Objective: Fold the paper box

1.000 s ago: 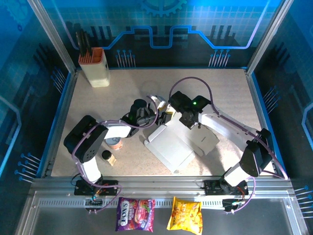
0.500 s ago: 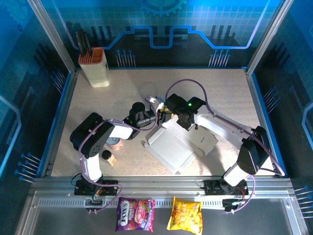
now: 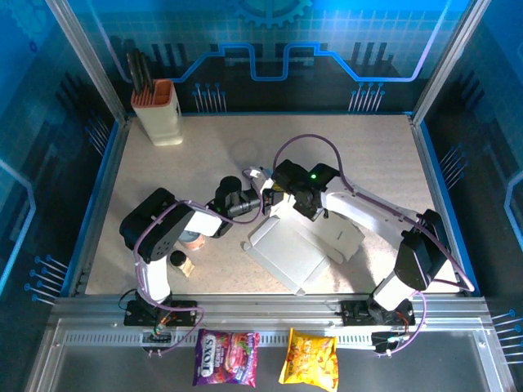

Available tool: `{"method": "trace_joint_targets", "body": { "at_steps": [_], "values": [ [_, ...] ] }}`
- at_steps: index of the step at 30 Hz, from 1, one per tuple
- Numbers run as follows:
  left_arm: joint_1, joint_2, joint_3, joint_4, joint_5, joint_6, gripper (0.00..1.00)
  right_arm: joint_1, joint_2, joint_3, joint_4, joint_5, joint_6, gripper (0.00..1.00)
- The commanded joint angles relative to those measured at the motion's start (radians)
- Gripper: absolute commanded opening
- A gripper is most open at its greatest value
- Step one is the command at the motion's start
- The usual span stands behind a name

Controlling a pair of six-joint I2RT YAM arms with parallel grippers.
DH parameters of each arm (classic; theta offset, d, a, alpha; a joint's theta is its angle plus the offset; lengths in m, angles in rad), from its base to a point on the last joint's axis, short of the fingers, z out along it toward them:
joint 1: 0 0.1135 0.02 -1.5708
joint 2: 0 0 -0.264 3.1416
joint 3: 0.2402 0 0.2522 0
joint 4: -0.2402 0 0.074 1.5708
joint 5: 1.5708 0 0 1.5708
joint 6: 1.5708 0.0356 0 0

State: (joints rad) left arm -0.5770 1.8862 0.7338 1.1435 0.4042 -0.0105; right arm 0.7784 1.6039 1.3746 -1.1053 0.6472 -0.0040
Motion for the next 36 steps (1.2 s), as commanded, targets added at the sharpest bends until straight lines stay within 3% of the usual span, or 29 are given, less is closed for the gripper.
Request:
{"method": "trace_joint_targets", "body": {
  "at_steps": [1, 9, 14, 17, 23, 30, 36],
  "values": [
    [-0.027, 0.013, -0.04, 0.065, 0.019, 0.066, 0.08, 0.028, 0.008, 0.03, -0.01, 0.013, 0.033, 0.05],
    [-0.056, 0.027, -0.143, 0.249, -0.024, 0.067, 0.01, 0.042, -0.016, 0.056, -0.054, -0.042, 0.063, 0.17],
    [-0.085, 0.034, -0.167, 0.26, -0.018, 0.082, 0.0, 0.028, -0.091, 0.1, -0.057, -0.22, 0.061, 0.31],
    [-0.103, 0.042, -0.171, 0.259, -0.018, 0.102, 0.01, -0.032, -0.146, 0.087, -0.024, -0.37, 0.066, 0.36],
    [-0.117, 0.076, -0.17, 0.26, -0.021, 0.123, 0.03, -0.233, -0.183, -0.016, 0.021, -0.674, 0.099, 0.38],
    [-0.124, 0.092, -0.171, 0.259, -0.026, 0.137, 0.07, -0.385, -0.213, -0.19, 0.156, -0.984, 0.148, 0.38],
    [-0.125, 0.094, -0.171, 0.26, -0.03, 0.14, 0.11, -0.393, -0.203, -0.231, 0.208, -1.053, 0.171, 0.36]
  ]
}}
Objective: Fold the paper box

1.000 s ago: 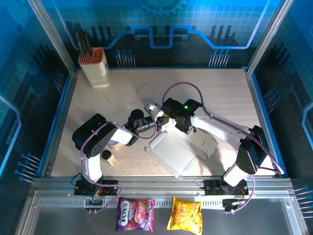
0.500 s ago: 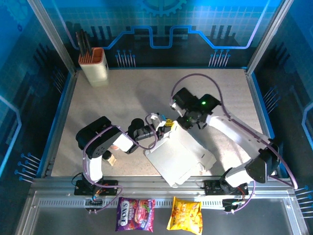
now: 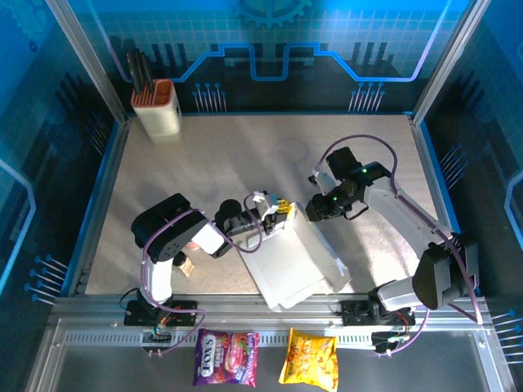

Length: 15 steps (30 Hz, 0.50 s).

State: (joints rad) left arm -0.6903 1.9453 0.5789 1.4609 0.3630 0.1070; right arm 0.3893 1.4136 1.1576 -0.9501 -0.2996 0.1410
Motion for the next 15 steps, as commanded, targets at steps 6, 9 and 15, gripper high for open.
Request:
{"method": "trace_joint_targets", "body": {
  "at_steps": [6, 9, 15],
  "values": [
    [-0.012, 0.042, -0.018, -0.058, 0.009, 0.021, 0.18, -0.001, 0.008, -0.029, 0.059, -0.088, 0.028, 0.32],
    [-0.012, 0.046, -0.018, -0.058, 0.008, 0.021, 0.23, 0.008, 0.014, -0.036, 0.072, -0.082, 0.035, 0.31],
    [-0.012, 0.044, -0.015, -0.058, 0.007, 0.017, 0.24, 0.034, 0.036, -0.034, 0.078, -0.052, 0.041, 0.28]
  ]
}}
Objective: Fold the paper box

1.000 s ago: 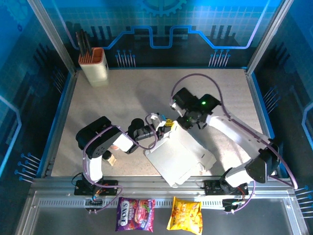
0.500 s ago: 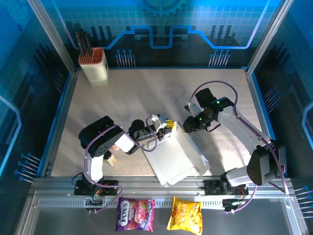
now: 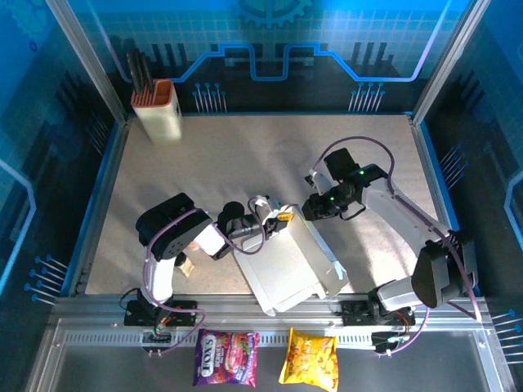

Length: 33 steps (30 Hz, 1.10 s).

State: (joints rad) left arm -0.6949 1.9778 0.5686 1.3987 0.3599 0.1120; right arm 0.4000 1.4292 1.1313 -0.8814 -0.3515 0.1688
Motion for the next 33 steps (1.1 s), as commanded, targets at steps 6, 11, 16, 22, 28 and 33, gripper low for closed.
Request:
{"method": "trace_joint_targets", "body": {
  "at_steps": [6, 11, 16, 22, 28, 33],
  "values": [
    [-0.011, 0.003, 0.006, 0.005, 0.016, 0.006, 0.24, 0.062, 0.039, 0.003, 0.013, 0.047, 0.028, 0.27],
    [-0.012, 0.001, 0.007, 0.004, 0.007, 0.008, 0.19, 0.078, 0.049, 0.016, 0.008, 0.065, 0.031, 0.26],
    [-0.012, 0.003, 0.013, 0.005, -0.009, -0.004, 0.08, 0.083, 0.047, 0.029, -0.002, 0.071, 0.033, 0.26],
    [-0.019, 0.007, 0.03, 0.004, 0.024, -0.009, 0.02, 0.065, -0.021, 0.091, -0.035, 0.097, 0.045, 0.32],
    [-0.028, -0.028, 0.053, 0.005, 0.033, 0.008, 0.0, -0.024, -0.082, 0.083, -0.035, 0.054, 0.045, 0.37],
    [-0.022, -0.017, 0.105, 0.004, 0.047, 0.023, 0.0, -0.066, -0.083, 0.024, -0.019, -0.006, 0.035, 0.41]
  ]
}}
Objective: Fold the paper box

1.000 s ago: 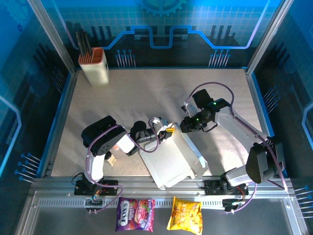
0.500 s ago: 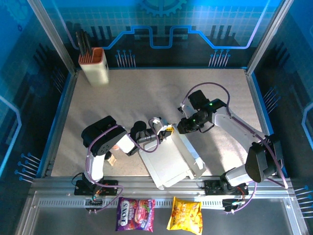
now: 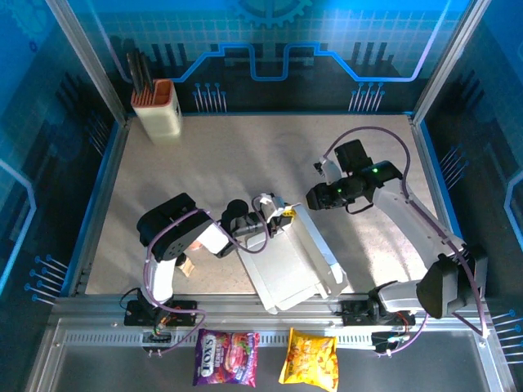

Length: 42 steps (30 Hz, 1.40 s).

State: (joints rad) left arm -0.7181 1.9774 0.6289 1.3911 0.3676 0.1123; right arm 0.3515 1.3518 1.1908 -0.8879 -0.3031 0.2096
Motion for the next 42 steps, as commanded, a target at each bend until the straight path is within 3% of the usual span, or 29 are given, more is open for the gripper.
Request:
{"method": "trace_joint_targets", "body": {
  "at_steps": [1, 11, 16, 26, 33, 42],
  "values": [
    [0.005, -0.008, 0.057, 0.012, 0.047, 0.02, 0.0, -0.023, -0.006, -0.049, -0.003, -0.067, -0.004, 0.41],
    [0.061, 0.07, 0.184, 0.011, 0.124, 0.012, 0.02, -0.043, 0.021, -0.112, 0.115, -0.169, 0.05, 0.39],
    [0.089, 0.141, 0.254, 0.011, 0.149, 0.019, 0.13, -0.043, 0.044, -0.12, 0.183, -0.169, 0.093, 0.36],
    [0.117, 0.228, 0.365, 0.012, 0.165, -0.001, 0.18, -0.049, 0.086, -0.12, 0.265, -0.152, 0.123, 0.33],
    [0.116, 0.207, 0.339, 0.013, 0.179, -0.021, 0.24, -0.063, 0.119, -0.137, 0.274, -0.102, 0.125, 0.26],
    [0.089, 0.132, 0.219, 0.011, 0.09, -0.021, 0.39, -0.102, 0.109, -0.182, 0.28, -0.096, 0.117, 0.24]
  ]
}}
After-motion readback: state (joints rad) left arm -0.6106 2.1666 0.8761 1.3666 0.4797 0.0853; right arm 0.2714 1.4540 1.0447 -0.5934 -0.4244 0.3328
